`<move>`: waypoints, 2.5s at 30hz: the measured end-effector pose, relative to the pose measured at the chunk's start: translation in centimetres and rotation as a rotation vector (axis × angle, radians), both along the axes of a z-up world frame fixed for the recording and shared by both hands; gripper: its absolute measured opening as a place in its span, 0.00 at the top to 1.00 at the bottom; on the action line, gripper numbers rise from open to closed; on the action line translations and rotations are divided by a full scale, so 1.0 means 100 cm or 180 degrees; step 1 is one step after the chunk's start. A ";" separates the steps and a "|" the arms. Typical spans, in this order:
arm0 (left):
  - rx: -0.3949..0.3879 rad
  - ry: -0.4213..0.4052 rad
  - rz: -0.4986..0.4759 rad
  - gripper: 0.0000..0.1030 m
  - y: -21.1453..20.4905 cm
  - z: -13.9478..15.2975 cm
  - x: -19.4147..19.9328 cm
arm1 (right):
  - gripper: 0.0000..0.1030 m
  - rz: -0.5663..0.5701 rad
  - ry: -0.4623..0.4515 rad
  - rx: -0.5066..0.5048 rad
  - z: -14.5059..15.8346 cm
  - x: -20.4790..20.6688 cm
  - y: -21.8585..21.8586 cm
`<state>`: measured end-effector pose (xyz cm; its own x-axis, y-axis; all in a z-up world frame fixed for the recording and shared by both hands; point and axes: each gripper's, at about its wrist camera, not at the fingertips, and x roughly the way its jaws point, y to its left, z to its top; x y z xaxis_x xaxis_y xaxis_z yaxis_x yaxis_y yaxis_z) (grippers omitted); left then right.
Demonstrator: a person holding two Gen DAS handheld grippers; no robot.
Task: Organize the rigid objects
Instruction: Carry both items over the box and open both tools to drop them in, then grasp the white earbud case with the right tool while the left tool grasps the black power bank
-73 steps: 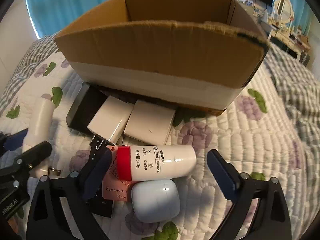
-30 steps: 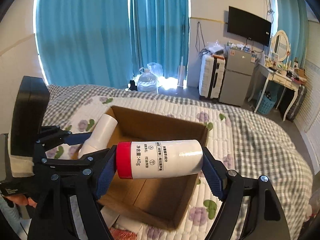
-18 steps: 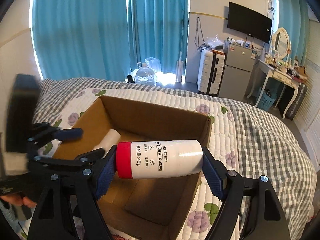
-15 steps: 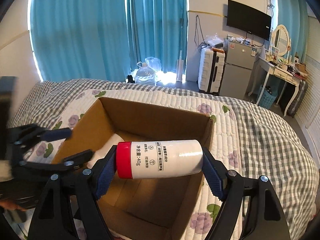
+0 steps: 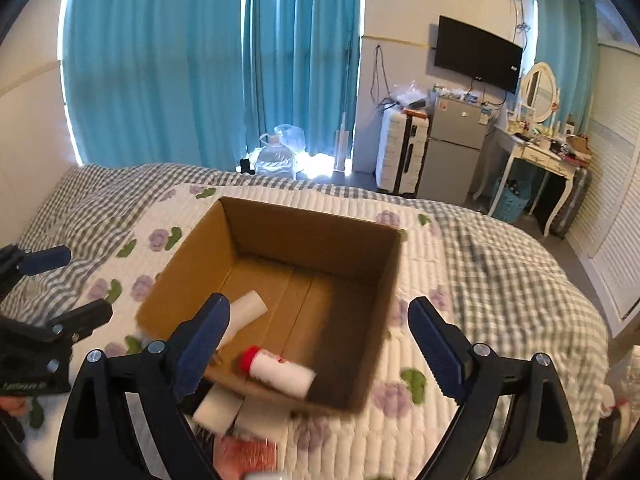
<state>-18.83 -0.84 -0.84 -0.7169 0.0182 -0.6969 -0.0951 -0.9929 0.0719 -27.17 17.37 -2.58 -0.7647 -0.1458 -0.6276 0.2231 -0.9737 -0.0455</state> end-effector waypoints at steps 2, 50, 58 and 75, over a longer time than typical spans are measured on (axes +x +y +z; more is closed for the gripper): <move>0.0031 -0.0008 0.0016 0.08 0.003 -0.001 0.014 | 0.12 0.0005 0.0018 0.0053 0.007 0.022 0.002; 0.0116 -0.0614 0.0266 0.04 0.028 -0.131 0.030 | 0.51 0.0105 -0.0790 0.0091 -0.115 0.029 0.022; 0.0096 -0.0796 0.0500 0.04 0.013 -0.138 -0.001 | 0.51 0.0210 -0.0836 0.0024 -0.133 0.016 0.013; 0.0587 -0.0939 0.0161 0.50 0.015 -0.161 -0.033 | 0.51 0.0293 -0.0860 -0.0016 -0.136 0.019 0.011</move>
<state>-22.17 0.67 -16.95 -0.4883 0.1329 -0.8625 -0.0355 -0.9905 -0.1325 -25.25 18.45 -16.22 -0.5533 -0.2106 -0.8059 0.3140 -0.9489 0.0323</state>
